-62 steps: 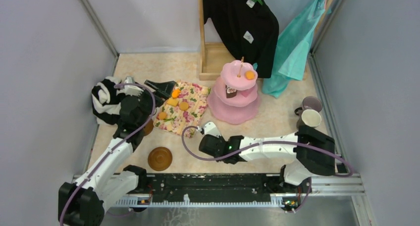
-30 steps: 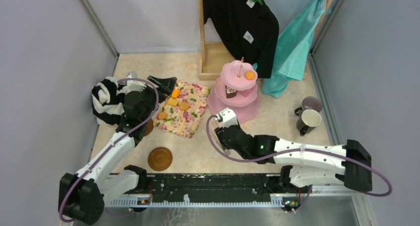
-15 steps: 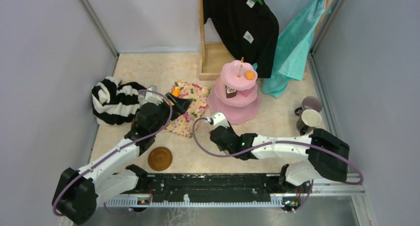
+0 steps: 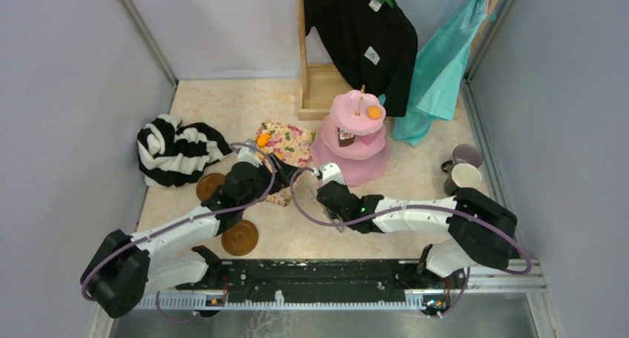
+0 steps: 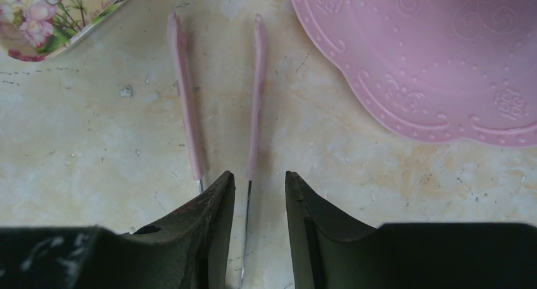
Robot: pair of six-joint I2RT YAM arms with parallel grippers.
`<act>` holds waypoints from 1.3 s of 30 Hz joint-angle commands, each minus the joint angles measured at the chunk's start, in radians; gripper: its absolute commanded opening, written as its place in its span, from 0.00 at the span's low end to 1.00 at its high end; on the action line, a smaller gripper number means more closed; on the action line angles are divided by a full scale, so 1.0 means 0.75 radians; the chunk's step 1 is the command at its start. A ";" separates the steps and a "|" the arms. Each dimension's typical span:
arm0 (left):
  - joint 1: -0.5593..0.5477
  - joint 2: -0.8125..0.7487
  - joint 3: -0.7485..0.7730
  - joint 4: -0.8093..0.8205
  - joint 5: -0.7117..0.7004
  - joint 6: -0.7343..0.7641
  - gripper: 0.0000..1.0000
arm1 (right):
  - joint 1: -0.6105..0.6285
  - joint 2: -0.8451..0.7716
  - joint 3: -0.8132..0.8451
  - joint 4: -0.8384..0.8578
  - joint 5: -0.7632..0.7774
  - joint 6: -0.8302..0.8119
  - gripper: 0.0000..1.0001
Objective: Serve the afternoon tea
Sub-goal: Place the clamp at the center of the board.
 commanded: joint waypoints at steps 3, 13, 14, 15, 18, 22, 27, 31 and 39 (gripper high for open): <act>-0.053 0.068 0.006 0.059 -0.011 -0.014 0.86 | -0.022 0.022 0.000 0.091 -0.031 -0.023 0.35; -0.056 -0.008 0.041 -0.022 -0.189 0.051 0.88 | -0.023 -0.165 -0.008 0.107 0.082 -0.098 0.65; -0.055 -0.010 0.052 -0.036 -0.222 0.068 0.88 | -0.023 -0.197 -0.002 0.112 0.099 -0.095 0.64; -0.054 -0.013 0.063 -0.050 -0.252 0.089 0.89 | -0.022 -0.228 0.005 0.118 0.133 -0.090 0.67; -0.056 -0.023 0.090 -0.080 -0.337 0.139 0.90 | -0.023 -0.283 0.054 0.093 0.188 -0.133 0.75; -0.055 -0.041 0.116 -0.052 -0.400 0.252 0.94 | -0.023 -0.266 0.110 0.062 0.196 -0.133 0.69; -0.054 -0.033 0.145 0.024 -0.465 0.408 0.99 | -0.023 -0.257 -0.005 0.201 0.075 -0.102 0.66; -0.053 0.010 0.186 -0.004 -0.534 0.346 0.99 | -0.022 -0.324 -0.130 0.333 0.021 -0.084 0.65; -0.047 0.044 0.208 -0.011 -0.558 0.262 0.99 | -0.023 -0.315 -0.208 0.338 -0.030 -0.056 0.63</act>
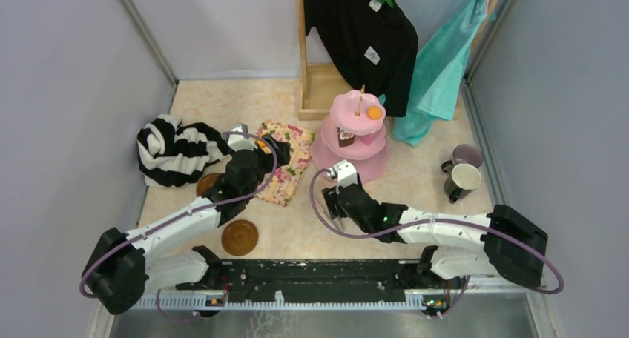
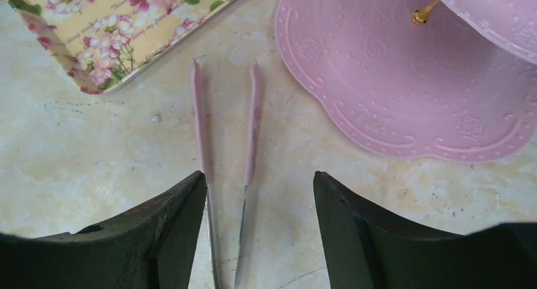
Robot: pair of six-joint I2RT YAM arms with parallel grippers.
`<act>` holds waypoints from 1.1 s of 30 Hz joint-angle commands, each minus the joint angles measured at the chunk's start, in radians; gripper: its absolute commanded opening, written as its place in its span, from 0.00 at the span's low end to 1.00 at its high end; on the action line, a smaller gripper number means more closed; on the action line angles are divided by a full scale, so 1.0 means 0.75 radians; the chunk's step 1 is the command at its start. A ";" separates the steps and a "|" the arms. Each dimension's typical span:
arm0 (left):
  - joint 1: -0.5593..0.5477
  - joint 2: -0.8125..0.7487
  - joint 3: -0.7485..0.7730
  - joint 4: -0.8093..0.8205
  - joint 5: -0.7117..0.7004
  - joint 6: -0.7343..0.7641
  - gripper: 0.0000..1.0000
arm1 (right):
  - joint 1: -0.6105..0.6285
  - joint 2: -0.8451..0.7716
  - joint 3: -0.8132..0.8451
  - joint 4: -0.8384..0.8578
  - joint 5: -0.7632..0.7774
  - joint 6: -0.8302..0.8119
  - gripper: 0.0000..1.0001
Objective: Serve the afternoon tea
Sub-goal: Place the clamp at the center of the board, then adjust the clamp at the center of the board.
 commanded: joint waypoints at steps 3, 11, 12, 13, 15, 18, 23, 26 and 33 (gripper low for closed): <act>-0.001 -0.035 -0.065 0.085 -0.046 -0.037 0.99 | -0.013 -0.001 -0.003 0.076 -0.066 0.034 0.63; 0.000 -0.024 -0.016 -0.061 -0.086 -0.093 0.99 | -0.012 0.121 -0.018 0.114 -0.197 0.060 0.68; -0.001 -0.021 -0.009 -0.081 -0.094 -0.103 0.99 | -0.012 0.140 -0.017 0.118 -0.198 0.065 0.69; -0.001 -0.020 -0.003 -0.099 -0.098 -0.110 0.99 | -0.011 0.159 -0.015 0.117 -0.195 0.068 0.71; -0.001 -0.023 -0.006 -0.106 -0.103 -0.114 0.99 | -0.010 0.188 -0.014 0.126 -0.176 0.075 0.75; 0.000 -0.050 -0.029 -0.094 -0.116 -0.124 0.99 | -0.009 0.201 -0.033 0.163 -0.137 0.088 0.77; 0.001 -0.058 -0.038 -0.089 -0.118 -0.128 0.99 | -0.009 0.266 -0.007 0.157 -0.173 0.071 0.78; 0.001 -0.047 -0.027 -0.115 -0.134 -0.144 0.99 | -0.009 0.329 0.017 0.153 -0.195 0.068 0.76; 0.001 -0.013 0.013 -0.198 -0.159 -0.147 0.99 | -0.009 0.354 0.034 0.147 -0.225 0.062 0.72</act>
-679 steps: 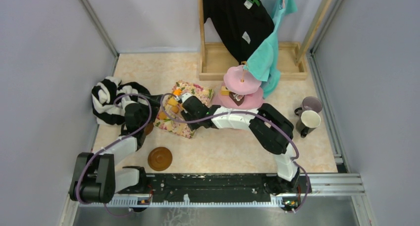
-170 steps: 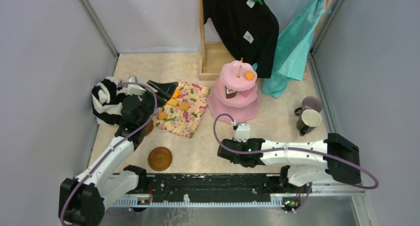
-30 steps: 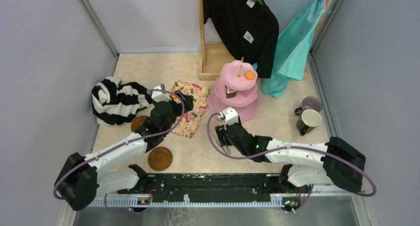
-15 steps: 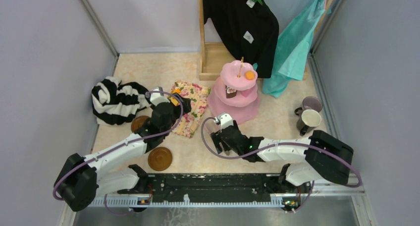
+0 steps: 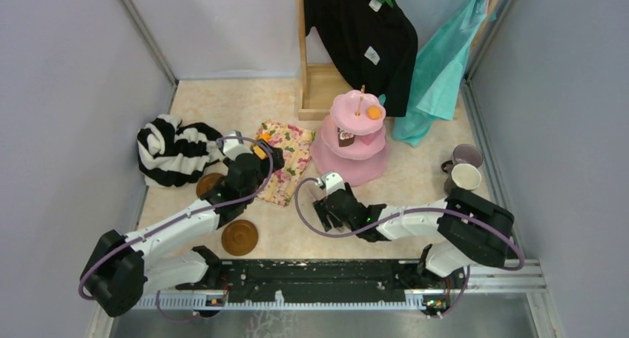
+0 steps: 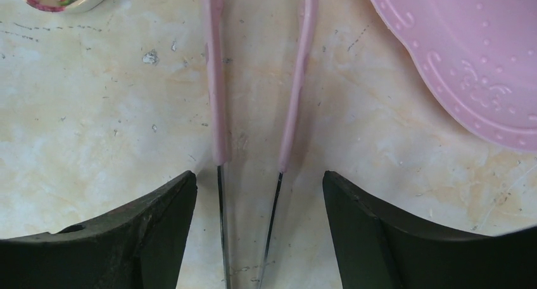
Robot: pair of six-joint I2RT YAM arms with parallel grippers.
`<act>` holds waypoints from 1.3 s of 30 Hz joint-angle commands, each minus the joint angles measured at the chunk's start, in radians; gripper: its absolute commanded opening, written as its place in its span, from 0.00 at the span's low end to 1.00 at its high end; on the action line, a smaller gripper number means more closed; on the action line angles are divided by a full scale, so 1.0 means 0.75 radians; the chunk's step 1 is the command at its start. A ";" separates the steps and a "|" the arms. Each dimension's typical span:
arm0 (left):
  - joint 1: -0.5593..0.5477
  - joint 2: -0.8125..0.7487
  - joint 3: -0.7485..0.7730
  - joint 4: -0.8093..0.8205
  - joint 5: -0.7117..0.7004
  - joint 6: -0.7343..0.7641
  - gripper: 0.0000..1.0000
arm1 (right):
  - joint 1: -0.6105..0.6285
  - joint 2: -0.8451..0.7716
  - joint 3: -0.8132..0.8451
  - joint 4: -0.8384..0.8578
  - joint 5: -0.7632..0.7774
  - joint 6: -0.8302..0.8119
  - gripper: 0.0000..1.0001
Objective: Serve the afternoon tea
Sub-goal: Adjust the clamp at the center of the board.
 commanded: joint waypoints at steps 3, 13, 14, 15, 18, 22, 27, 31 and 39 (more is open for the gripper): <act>0.001 0.038 0.056 -0.067 0.038 -0.002 0.99 | -0.009 -0.027 0.046 0.001 -0.064 0.004 0.74; -0.024 0.096 0.011 -0.055 0.438 -0.027 0.93 | 0.016 -0.270 0.056 -0.102 -0.016 -0.010 0.78; -0.037 0.110 0.009 -0.047 0.455 -0.030 0.92 | 0.016 -0.282 0.058 -0.106 -0.004 -0.012 0.78; -0.053 0.128 0.010 -0.040 0.466 -0.036 0.91 | 0.016 -0.288 0.059 -0.108 0.006 -0.016 0.78; -0.103 0.190 0.027 -0.042 0.470 -0.049 0.91 | 0.007 -0.259 0.076 -0.118 0.027 -0.025 0.75; -0.156 0.268 0.050 -0.055 0.482 -0.078 0.87 | -0.024 -0.218 0.073 -0.085 0.032 -0.025 0.65; -0.204 0.342 0.075 -0.067 0.485 -0.111 0.85 | -0.057 -0.168 0.082 -0.039 0.023 -0.030 0.53; -0.235 0.392 0.118 -0.084 0.472 -0.119 0.84 | -0.078 -0.123 0.092 -0.017 0.009 -0.031 0.49; -0.272 0.479 0.213 -0.192 0.410 -0.150 0.77 | -0.116 -0.089 0.091 0.013 -0.026 -0.027 0.43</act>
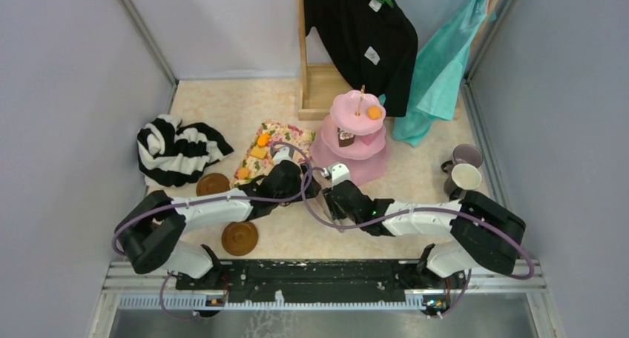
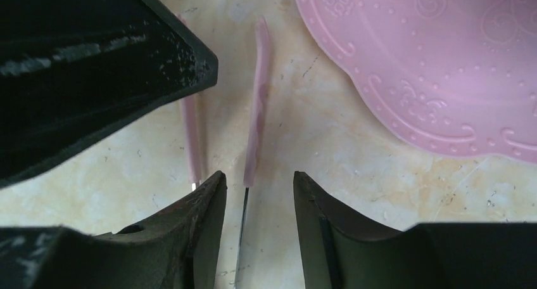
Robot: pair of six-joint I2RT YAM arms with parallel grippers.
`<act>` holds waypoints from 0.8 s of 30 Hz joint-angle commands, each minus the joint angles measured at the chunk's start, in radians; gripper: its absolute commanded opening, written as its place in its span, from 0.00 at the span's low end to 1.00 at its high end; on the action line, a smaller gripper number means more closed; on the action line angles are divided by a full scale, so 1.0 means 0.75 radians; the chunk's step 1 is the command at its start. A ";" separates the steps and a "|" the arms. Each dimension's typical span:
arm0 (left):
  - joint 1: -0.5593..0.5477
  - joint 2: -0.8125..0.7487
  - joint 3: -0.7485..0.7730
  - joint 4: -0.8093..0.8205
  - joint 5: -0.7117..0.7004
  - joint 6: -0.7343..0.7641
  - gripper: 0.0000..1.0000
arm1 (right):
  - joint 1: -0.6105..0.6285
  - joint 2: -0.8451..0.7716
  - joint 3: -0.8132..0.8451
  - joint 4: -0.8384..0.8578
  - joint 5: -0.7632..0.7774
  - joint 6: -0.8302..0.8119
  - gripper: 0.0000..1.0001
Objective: Serve the afternoon tea
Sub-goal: Adjust the clamp at the center of the board.
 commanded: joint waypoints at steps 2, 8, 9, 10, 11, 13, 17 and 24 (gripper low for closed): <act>-0.032 0.051 0.092 -0.119 -0.065 -0.038 0.76 | -0.043 0.015 0.059 0.098 -0.033 -0.001 0.43; -0.057 0.091 0.135 -0.207 -0.097 -0.072 0.72 | -0.075 0.018 0.055 0.119 -0.081 0.022 0.40; -0.064 0.101 0.145 -0.225 -0.106 -0.077 0.72 | -0.079 0.023 0.058 0.122 -0.090 0.025 0.40; -0.070 0.112 0.162 -0.248 -0.115 -0.081 0.72 | -0.079 0.029 0.061 0.124 -0.100 0.026 0.39; -0.075 0.120 0.169 -0.269 -0.125 -0.087 0.71 | -0.081 0.036 0.061 0.128 -0.108 0.029 0.39; -0.082 0.130 0.176 -0.288 -0.137 -0.104 0.70 | -0.081 0.050 0.064 0.137 -0.132 0.036 0.38; -0.093 0.134 0.168 -0.299 -0.149 -0.132 0.69 | -0.081 0.093 0.072 0.146 -0.157 0.048 0.37; -0.098 0.162 0.160 -0.307 -0.162 -0.160 0.66 | -0.094 0.135 0.088 0.130 -0.165 0.071 0.26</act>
